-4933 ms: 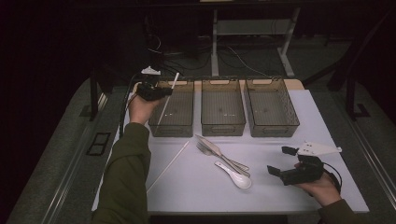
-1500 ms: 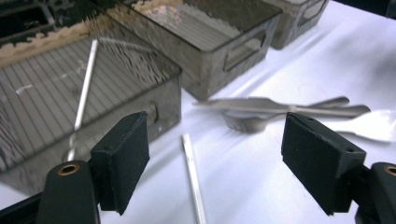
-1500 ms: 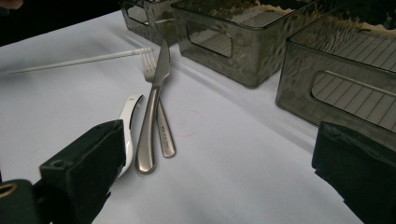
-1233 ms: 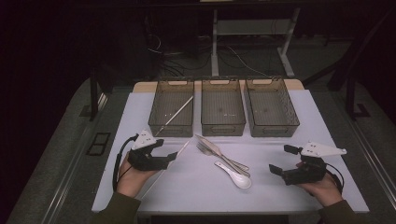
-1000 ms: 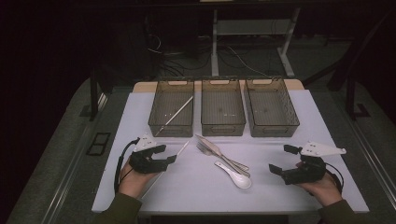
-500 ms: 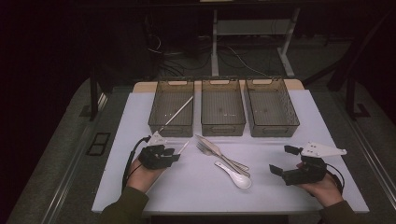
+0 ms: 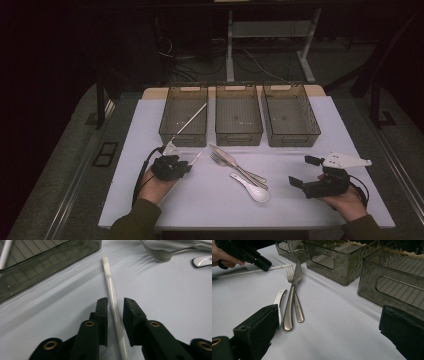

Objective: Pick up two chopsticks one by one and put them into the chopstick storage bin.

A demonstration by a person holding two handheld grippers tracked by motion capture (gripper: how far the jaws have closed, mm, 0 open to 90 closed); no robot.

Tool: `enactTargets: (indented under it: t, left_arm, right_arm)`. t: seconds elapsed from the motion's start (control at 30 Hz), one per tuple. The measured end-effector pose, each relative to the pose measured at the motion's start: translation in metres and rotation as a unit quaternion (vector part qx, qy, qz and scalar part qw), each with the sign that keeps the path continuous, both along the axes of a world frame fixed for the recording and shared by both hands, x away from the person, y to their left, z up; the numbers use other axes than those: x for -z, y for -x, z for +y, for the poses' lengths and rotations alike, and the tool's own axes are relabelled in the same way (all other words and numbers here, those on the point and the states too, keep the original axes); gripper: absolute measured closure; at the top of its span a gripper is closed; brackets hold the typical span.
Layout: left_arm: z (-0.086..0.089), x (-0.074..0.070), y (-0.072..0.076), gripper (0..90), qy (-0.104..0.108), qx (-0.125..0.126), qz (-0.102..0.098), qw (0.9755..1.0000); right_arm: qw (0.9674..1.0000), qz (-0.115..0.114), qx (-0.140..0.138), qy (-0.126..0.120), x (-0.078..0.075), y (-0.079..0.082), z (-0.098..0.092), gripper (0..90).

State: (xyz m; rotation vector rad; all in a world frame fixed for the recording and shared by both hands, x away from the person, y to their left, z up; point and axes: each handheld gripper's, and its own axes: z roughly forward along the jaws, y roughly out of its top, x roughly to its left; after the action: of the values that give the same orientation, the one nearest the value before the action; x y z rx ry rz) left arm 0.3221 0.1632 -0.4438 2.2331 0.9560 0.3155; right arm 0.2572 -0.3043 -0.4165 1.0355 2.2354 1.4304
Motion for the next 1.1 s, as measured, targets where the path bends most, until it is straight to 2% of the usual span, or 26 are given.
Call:
enactTargets:
  t: [0.07, 0.2, 0.47, 0.63, 1.0, 1.1]
  left_arm:
    - [-0.002, 0.0, 0.002, 75.7, -0.002, -0.009, 0.001, 1.0]
    - [-0.004, 0.0, 0.003, 80.9, -0.005, -0.009, 0.001, 0.9999]
    - [-0.004, -0.001, 0.002, 83.3, -0.007, -0.017, 0.005, 0.9998]
    - [-0.004, -0.002, 0.003, 83.8, -0.011, -0.011, 0.002, 0.9999]
    - [0.002, -0.015, 0.005, 83.8, 0.018, -0.004, -0.002, 0.9998]
    - [0.003, -0.019, 0.005, 83.7, 0.027, -0.008, 0.002, 0.9996]
  right_arm:
    - [1.0, 0.0, -0.001, 0.002, 0.0, 0.0, 0.0, 2.7]
    - [1.0, 0.001, -0.002, 0.002, 0.0, 0.0, 0.001, 2.7]
    - [1.0, 0.0, -0.002, 0.003, 0.0, -0.001, 0.001, 2.7]
    - [1.0, 0.0, -0.002, 0.002, 0.0, -0.001, 0.001, 2.7]
    - [1.0, 0.001, -0.003, 0.001, 0.0, -0.001, 0.0, 2.7]
    - [1.0, 0.001, -0.002, 0.001, 0.0, -0.001, 0.0, 2.7]
